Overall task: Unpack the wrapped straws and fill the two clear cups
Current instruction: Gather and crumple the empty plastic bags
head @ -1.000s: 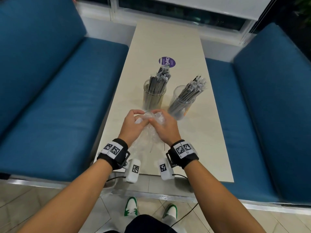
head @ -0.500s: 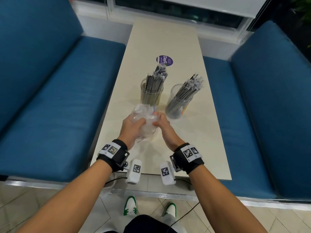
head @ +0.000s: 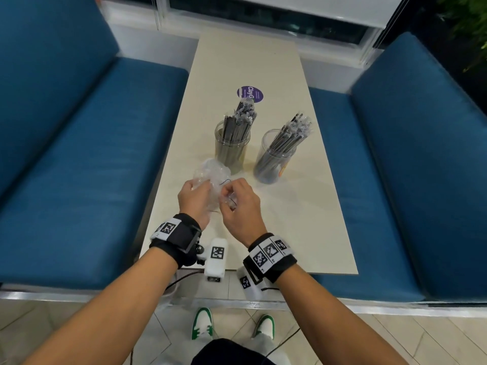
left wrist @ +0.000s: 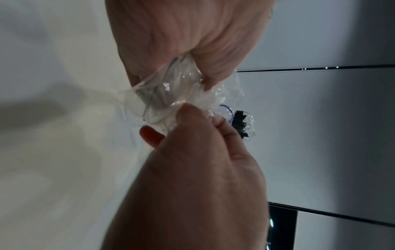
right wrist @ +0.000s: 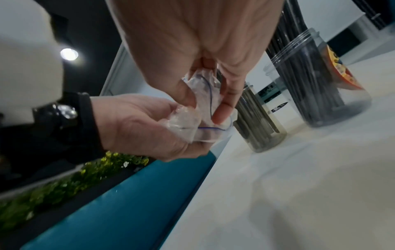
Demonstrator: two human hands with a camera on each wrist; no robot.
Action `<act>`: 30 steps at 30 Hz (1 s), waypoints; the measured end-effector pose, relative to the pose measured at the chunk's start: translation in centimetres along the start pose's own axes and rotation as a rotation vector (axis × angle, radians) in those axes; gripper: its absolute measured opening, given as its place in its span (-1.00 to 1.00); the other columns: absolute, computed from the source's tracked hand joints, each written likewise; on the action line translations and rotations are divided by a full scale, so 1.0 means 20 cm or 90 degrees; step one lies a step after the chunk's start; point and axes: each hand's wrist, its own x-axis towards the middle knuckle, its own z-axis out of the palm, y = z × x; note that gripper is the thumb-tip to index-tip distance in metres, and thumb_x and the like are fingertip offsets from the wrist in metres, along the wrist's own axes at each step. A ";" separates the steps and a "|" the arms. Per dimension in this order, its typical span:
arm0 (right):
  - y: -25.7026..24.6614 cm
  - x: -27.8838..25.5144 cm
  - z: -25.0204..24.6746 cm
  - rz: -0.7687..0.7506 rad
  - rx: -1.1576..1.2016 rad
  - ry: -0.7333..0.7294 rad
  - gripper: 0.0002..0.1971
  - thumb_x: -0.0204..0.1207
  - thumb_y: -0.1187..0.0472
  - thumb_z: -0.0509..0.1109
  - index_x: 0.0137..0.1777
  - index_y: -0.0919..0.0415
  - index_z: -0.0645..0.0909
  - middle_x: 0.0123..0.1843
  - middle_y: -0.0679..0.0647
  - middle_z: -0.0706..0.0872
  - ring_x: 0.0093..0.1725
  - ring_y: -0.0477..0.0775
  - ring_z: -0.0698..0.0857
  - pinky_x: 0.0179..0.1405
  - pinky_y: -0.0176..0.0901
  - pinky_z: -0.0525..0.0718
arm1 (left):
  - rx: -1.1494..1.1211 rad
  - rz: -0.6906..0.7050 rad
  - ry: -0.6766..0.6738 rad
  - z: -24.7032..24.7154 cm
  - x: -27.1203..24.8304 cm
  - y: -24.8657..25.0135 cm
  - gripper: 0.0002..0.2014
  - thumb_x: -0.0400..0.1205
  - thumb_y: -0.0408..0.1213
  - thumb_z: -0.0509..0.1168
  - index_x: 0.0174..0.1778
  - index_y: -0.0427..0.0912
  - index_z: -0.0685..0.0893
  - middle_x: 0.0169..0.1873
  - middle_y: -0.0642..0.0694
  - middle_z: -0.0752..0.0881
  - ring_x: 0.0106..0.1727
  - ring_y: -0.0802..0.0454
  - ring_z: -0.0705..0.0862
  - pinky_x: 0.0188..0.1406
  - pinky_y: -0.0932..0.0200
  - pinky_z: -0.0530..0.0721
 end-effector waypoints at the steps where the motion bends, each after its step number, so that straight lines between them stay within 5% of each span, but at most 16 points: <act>1: -0.01 -0.01 0.01 -0.002 0.001 -0.011 -0.87 0.56 0.34 0.48 -0.03 0.15 0.59 -0.03 -0.06 0.59 -0.03 0.03 0.57 0.00 -0.39 0.41 | -0.028 -0.021 -0.027 -0.01 -0.01 0.00 -0.76 0.68 -0.22 0.43 0.27 -0.10 0.74 0.11 -0.21 0.79 0.01 -0.15 0.75 -0.20 0.10 0.76; 4: -0.04 -0.05 0.02 0.029 0.031 -0.051 -0.90 0.59 0.19 0.48 -0.02 0.11 0.59 -0.01 -0.08 0.60 0.02 0.04 0.59 0.10 -0.40 0.49 | -0.098 -0.081 -0.179 -0.04 -0.02 0.01 -0.34 0.48 0.09 0.56 0.46 -0.17 0.74 0.05 -0.18 0.81 0.00 -0.19 0.78 0.01 -0.02 0.76; 6: -0.05 -0.08 0.00 0.038 0.077 -0.077 -0.95 0.63 0.19 0.42 0.03 0.12 0.61 0.05 -0.05 0.65 0.05 0.05 0.63 0.17 -0.13 0.63 | -0.067 -0.038 -0.218 -0.06 -0.03 0.02 -0.37 0.45 0.11 0.62 0.42 -0.07 0.75 0.00 -0.10 0.80 -0.06 -0.11 0.78 0.02 -0.06 0.73; 8: -0.05 -0.09 -0.02 0.019 0.107 -0.119 -0.87 0.67 0.27 0.33 0.16 0.16 0.64 0.16 -0.01 0.71 0.14 0.03 0.67 0.24 -0.05 0.67 | 0.010 0.041 -0.165 -0.08 -0.06 0.02 -0.53 0.53 -0.06 0.63 0.34 0.01 0.74 -0.03 -0.07 0.82 -0.12 -0.04 0.80 -0.09 0.00 0.76; 11: -0.05 -0.13 -0.05 0.047 0.182 -0.162 -0.77 0.69 0.33 0.27 0.27 0.15 0.63 0.27 -0.03 0.77 0.28 -0.07 0.71 0.34 -0.19 0.65 | 0.048 0.137 -0.042 -0.12 -0.10 0.00 -0.75 0.56 -0.26 0.53 0.14 0.05 0.76 -0.03 -0.08 0.81 -0.08 -0.05 0.80 -0.14 0.01 0.79; 15: -0.05 -0.21 -0.08 0.111 0.313 -0.159 -0.67 0.63 0.47 0.32 0.27 0.09 0.54 0.28 -0.07 0.80 0.34 -0.13 0.74 0.26 -0.37 0.64 | 0.074 0.259 0.085 -0.23 -0.15 -0.05 -0.76 0.44 -0.20 0.44 0.01 0.10 0.81 0.00 0.01 0.86 0.08 -0.09 0.82 0.04 0.01 0.81; 20: 0.06 -0.36 -0.08 0.171 0.326 -0.166 -0.77 0.61 0.43 0.38 0.08 0.07 0.66 0.15 -0.04 0.80 0.06 -0.01 0.77 0.04 -0.20 0.67 | 0.167 0.366 0.203 -0.39 -0.31 -0.18 -0.73 0.44 -0.21 0.37 0.03 0.07 0.81 -0.02 0.16 0.85 0.10 0.13 0.79 0.13 0.27 0.71; 25: 0.29 -0.66 -0.09 0.263 0.317 -0.384 -0.76 0.66 0.52 0.35 -0.09 0.17 0.67 -0.14 0.26 0.81 -0.22 0.02 0.74 -0.20 -0.33 0.67 | 0.111 0.369 0.338 -0.63 -0.41 -0.42 -0.75 0.47 -0.34 0.36 0.01 0.00 0.80 -0.10 0.18 0.82 0.01 0.16 0.77 0.13 0.27 0.70; 30: 0.64 -1.08 -0.05 0.316 0.091 -0.627 -0.71 0.64 0.46 0.37 -0.14 0.04 0.68 -0.19 -0.01 0.80 -0.26 -0.20 0.74 -0.14 -0.29 0.71 | 0.087 0.341 0.447 -0.94 -0.39 -0.68 -0.82 0.49 -0.43 0.34 -0.04 -0.20 0.78 -0.18 0.08 0.76 -0.11 0.12 0.72 0.09 0.02 0.72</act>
